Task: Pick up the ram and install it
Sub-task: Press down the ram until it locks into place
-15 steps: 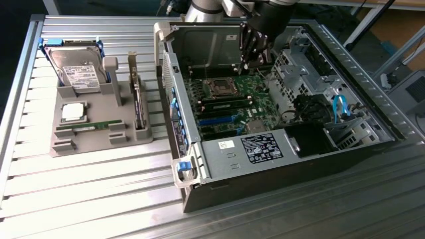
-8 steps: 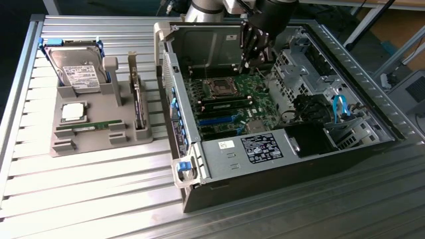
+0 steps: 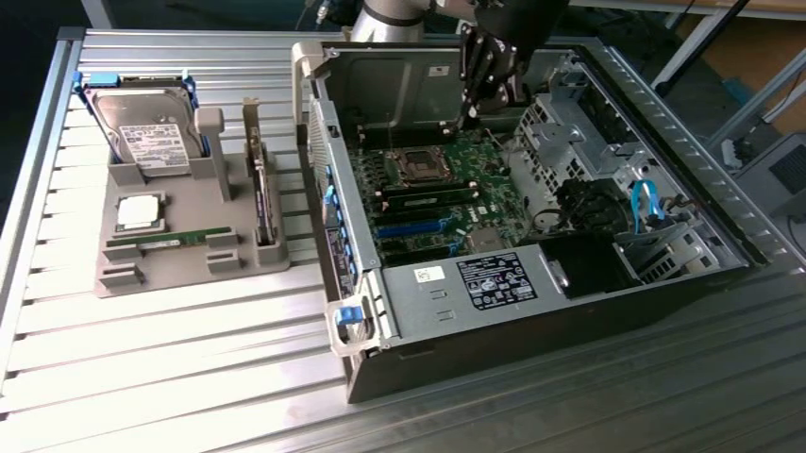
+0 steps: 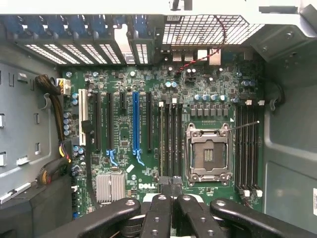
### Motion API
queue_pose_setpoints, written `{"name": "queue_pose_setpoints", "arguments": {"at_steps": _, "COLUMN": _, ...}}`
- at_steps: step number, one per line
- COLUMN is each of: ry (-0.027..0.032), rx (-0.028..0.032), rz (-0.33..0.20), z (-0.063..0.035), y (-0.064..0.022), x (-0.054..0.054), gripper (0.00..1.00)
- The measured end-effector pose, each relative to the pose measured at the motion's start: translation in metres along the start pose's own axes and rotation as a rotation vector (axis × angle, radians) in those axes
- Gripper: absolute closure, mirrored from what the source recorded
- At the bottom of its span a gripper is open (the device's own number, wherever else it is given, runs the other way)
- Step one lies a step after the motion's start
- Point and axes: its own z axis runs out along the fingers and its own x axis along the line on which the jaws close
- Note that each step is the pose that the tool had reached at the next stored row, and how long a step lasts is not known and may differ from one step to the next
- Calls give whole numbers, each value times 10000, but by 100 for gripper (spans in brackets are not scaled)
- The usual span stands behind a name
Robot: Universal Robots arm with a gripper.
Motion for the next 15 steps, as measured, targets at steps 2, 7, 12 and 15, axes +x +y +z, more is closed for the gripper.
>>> {"name": "queue_pose_setpoints", "arguments": {"at_steps": 2, "ry": 2, "rx": -1, "rz": 0, "z": -1, "y": 0, "x": 0, "gripper": 90}}
{"name": "queue_pose_setpoints", "arguments": {"at_steps": 7, "ry": 1, "rx": -1, "rz": 0, "z": -1, "y": 0, "x": 0, "gripper": 90}}
{"name": "queue_pose_setpoints", "arguments": {"at_steps": 12, "ry": 2, "rx": -1, "rz": 8, "z": -1, "y": 0, "x": 0, "gripper": 90}}
{"name": "queue_pose_setpoints", "arguments": {"at_steps": 15, "ry": -1, "rx": 2, "rz": 118, "z": -1, "y": 0, "x": 0, "gripper": 90}}
